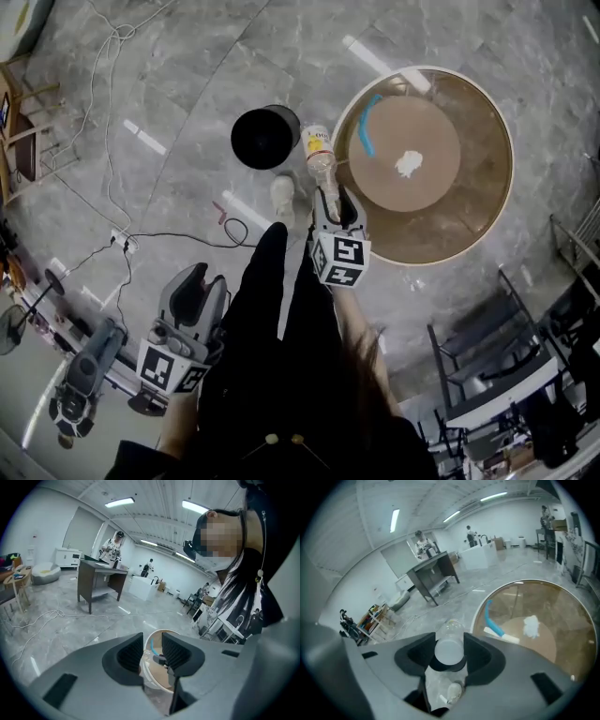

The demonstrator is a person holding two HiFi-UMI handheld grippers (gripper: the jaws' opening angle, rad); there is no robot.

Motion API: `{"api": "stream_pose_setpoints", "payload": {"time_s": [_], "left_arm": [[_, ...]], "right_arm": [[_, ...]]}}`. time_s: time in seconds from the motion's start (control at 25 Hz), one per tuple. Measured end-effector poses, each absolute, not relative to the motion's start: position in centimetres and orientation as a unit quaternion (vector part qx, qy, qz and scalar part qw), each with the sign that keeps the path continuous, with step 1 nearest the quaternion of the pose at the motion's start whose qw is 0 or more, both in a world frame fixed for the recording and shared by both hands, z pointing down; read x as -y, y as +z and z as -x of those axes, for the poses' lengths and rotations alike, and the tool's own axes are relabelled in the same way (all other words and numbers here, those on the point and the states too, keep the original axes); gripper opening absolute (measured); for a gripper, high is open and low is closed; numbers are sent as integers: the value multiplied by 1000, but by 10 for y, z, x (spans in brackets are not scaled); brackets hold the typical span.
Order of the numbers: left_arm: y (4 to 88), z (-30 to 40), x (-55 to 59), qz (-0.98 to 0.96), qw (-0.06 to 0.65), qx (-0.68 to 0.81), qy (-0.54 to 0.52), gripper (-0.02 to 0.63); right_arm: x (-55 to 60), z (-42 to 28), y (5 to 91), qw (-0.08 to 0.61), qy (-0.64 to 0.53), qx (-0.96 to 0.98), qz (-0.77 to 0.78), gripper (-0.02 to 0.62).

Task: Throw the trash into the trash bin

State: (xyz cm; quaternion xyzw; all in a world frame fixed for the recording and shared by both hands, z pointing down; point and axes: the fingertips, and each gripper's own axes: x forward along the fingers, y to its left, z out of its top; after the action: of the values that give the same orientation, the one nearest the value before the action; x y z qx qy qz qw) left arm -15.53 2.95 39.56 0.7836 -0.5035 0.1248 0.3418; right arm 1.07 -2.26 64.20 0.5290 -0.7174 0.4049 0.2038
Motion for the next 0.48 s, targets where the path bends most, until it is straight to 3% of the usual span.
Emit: {"api": "stream_pose_setpoints", "payload": {"time_s": [0.48], "left_arm": [[416, 223, -55, -734, 368, 557, 127, 124]], "right_arm": [[35, 137, 733, 196, 470, 767, -390, 194]]}}
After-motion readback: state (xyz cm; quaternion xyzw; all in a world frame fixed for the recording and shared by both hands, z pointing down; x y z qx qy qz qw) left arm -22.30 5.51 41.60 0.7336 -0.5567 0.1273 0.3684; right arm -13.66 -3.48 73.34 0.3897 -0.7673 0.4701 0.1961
